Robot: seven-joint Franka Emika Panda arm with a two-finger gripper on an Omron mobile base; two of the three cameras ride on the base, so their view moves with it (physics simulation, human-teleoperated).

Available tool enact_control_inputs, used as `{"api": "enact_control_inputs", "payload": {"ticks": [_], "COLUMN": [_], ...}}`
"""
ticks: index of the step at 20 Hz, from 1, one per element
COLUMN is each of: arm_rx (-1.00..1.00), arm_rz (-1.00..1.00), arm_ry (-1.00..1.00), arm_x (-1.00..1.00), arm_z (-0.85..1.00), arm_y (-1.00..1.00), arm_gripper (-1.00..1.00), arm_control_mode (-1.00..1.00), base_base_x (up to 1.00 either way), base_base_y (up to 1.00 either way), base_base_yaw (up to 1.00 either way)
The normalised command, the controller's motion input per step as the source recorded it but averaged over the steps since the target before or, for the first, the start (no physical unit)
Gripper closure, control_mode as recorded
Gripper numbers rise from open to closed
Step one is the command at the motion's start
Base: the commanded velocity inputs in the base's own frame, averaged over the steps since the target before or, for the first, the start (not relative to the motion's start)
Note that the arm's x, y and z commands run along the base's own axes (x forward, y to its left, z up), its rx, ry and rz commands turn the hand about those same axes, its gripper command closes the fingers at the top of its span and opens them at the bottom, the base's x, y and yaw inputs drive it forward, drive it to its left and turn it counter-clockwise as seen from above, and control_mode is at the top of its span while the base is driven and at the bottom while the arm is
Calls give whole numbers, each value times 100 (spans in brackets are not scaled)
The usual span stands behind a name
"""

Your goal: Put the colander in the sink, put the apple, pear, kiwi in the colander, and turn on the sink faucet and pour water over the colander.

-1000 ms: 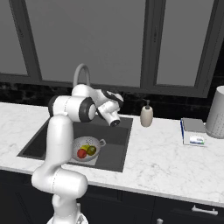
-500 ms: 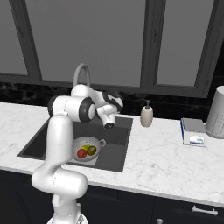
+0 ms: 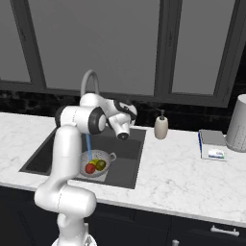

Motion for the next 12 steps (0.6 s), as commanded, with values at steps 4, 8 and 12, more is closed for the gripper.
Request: {"api": "enact_control_inputs", "payload": {"ticks": [4, 8, 12], "arm_rx": [20, 41, 35], "arm_rz": [0, 0, 1], "arm_ry": [2, -6, -12], "arm_x": [40, -8, -49], "arm_z": [35, 100, 96], "arm_y": [-100, -100, -100], "arm_gripper": [100, 100, 100], "arm_control_mode": [-100, -100, -100], "base_base_x": [0, 0, 0], "base_base_y": [0, 0, 0], "base_base_yaw": [0, 0, 0]}}
